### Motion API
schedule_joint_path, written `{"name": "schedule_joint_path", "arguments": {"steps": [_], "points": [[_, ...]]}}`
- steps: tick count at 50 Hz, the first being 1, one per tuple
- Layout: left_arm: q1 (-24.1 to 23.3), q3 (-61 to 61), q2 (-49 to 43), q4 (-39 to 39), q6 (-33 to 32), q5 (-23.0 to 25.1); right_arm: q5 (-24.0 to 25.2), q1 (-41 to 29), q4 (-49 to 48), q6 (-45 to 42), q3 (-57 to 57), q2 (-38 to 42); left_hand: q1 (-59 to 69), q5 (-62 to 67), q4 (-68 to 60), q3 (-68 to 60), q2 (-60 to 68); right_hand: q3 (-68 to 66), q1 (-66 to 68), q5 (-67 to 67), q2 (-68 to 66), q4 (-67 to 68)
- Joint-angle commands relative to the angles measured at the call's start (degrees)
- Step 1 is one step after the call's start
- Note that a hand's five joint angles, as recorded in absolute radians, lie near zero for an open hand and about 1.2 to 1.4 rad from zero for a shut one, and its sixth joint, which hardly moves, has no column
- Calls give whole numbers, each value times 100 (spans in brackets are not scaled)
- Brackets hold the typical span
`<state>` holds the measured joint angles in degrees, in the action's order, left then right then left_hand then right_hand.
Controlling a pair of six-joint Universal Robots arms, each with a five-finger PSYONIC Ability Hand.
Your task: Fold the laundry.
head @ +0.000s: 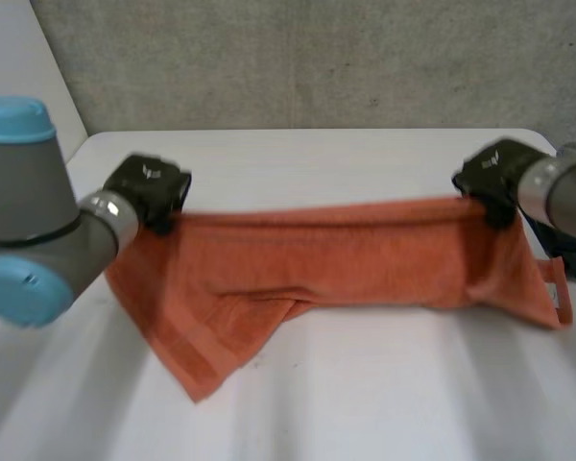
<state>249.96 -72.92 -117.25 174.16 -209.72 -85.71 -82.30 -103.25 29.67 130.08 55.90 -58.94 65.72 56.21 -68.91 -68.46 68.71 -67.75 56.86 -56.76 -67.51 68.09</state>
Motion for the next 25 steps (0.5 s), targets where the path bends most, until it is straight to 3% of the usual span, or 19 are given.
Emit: {"name": "schedule_joint_path", "arguments": {"steps": [1, 4, 5, 9, 16, 25], "points": [[-26, 1665, -457, 1984, 19, -68, -410, -397, -2568, 667, -1529, 506, 1428, 1379, -1109, -1154, 1129, -1225, 2314, -1324, -1249, 1191], [-44, 1782, -405, 2945, -7, -156, -471, -406, -3954, 1044, -1758, 419, 1428, 1379, -1109, -1154, 1129, -1225, 2314, -1324, -1249, 1191], [-79, 1756, -265, 3549, -16, -261, -489, -415, -4222, 1133, -1758, 375, 1428, 1379, -1109, -1154, 1129, -1225, 2314, -1324, -1249, 1191], [-105, 1493, 244, 4449, 1, -472, -419, -441, -4734, 1441, -1671, 23, 1428, 1379, -1109, -1154, 1129, -1225, 2314, -1324, -1249, 1191], [-97, 518, 729, 4381, 10, -499, -7, -467, -3876, 1433, -1180, -109, 1428, 1379, -1109, -1154, 1129, -1225, 2314, -1324, -1249, 1191], [-44, -1487, 712, 3608, 1, -499, 267, -441, -2476, 1011, 112, 101, 1428, 1379, -1109, -1154, 1129, -1225, 2314, -1324, -1249, 1191]]}}
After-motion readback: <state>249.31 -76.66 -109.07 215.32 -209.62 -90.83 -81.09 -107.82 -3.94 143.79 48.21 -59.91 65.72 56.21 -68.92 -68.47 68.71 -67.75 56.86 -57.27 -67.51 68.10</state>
